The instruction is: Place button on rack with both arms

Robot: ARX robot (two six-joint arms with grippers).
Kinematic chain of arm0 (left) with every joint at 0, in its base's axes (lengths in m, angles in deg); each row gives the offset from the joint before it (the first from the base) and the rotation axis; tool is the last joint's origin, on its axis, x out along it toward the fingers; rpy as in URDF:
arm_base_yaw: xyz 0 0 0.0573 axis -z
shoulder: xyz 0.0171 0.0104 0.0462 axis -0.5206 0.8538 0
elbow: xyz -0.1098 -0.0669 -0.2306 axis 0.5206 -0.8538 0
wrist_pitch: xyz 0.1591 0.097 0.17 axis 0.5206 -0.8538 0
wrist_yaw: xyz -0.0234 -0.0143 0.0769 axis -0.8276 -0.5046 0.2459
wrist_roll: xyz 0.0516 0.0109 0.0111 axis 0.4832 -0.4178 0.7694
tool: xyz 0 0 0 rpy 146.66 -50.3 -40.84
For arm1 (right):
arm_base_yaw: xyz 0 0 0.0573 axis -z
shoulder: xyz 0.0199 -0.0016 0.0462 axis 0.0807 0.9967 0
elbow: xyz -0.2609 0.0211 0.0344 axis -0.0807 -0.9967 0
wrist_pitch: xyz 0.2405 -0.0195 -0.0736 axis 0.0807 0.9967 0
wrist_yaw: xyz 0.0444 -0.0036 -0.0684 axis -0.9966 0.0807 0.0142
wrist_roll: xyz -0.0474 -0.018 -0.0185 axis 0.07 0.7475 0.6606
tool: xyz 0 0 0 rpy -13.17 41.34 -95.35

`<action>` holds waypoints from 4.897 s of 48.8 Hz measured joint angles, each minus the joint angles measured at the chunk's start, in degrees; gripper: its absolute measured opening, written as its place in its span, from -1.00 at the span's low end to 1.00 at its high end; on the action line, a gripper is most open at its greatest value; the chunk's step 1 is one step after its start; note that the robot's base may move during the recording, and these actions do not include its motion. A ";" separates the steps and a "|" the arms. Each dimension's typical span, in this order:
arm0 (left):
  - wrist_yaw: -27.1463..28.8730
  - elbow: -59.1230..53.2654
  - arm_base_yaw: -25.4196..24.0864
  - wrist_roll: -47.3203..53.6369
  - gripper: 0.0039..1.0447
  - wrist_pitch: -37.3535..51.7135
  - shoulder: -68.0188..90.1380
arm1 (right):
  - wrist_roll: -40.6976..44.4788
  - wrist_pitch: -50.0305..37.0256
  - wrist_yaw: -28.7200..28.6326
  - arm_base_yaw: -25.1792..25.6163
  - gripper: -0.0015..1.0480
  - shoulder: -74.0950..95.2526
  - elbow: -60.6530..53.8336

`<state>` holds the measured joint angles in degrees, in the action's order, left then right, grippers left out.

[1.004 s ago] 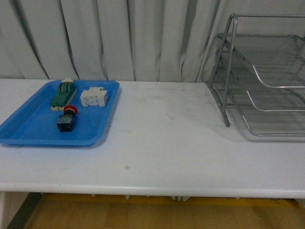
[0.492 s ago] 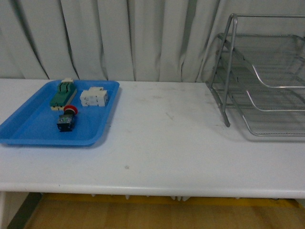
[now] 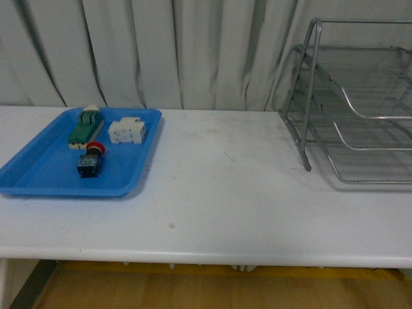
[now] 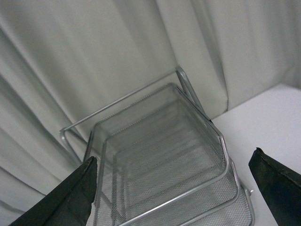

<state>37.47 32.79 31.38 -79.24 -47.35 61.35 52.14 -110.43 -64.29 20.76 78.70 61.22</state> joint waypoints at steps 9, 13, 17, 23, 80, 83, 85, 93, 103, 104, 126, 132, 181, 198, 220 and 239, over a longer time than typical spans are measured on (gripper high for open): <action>0.00 0.00 0.00 0.00 0.88 0.00 0.00 | -14.25 -4.20 -7.69 3.32 0.87 13.73 6.14; -0.02 0.00 0.00 0.00 0.88 0.00 0.00 | -19.58 -5.70 -9.70 3.98 0.87 16.83 6.80; 0.00 0.00 0.00 -0.02 0.88 0.00 0.00 | -28.24 -8.63 -12.79 4.70 0.87 21.46 7.39; -0.02 0.00 0.00 0.00 0.88 0.00 0.00 | -42.05 -19.15 -19.04 5.07 0.87 30.05 7.32; -0.02 0.00 0.00 -0.02 0.88 0.00 0.00 | -58.49 -23.39 -20.20 0.44 0.87 45.48 12.96; 0.00 0.00 0.00 0.00 0.88 0.00 0.00 | -58.14 -23.39 -20.20 0.13 0.87 45.83 13.11; 0.00 0.00 0.00 0.00 0.88 0.00 0.00 | -57.92 -23.28 -20.20 0.07 0.87 45.90 13.11; -0.02 0.00 0.00 -0.02 0.88 0.00 0.00 | -55.49 -23.23 -20.13 -0.68 0.87 46.86 14.32; 0.00 0.00 0.00 0.00 0.88 0.00 0.00 | -53.72 -23.30 -19.06 -1.44 0.87 48.59 17.18; 0.00 0.00 0.00 0.00 0.88 0.00 0.00 | -53.64 -23.32 -19.06 -1.46 0.87 48.59 17.25; 0.00 0.00 0.00 0.00 0.88 0.00 0.00 | -50.53 -23.30 -19.02 -2.23 0.74 50.64 19.98; 0.00 0.00 0.00 0.00 0.88 0.00 0.00 | -49.94 -22.40 -18.62 -2.51 0.64 51.04 21.70; 0.00 0.00 0.00 -0.02 0.88 0.00 0.00 | -51.91 -24.09 -18.12 -1.57 -0.91 54.18 21.84; 0.00 0.00 0.00 0.00 0.88 0.00 0.00 | -48.92 -25.00 -23.69 2.21 -0.91 51.49 13.97; -0.02 0.00 0.00 0.00 0.88 0.00 0.00 | -44.61 -25.53 -29.24 5.84 -0.91 48.35 5.27; 0.00 0.00 0.00 0.00 0.88 0.00 0.00 | -43.30 -25.20 -34.34 9.86 -0.85 45.53 -1.60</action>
<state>37.47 32.79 31.38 -79.24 -47.35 61.35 8.84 -135.63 -98.63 30.62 124.23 59.62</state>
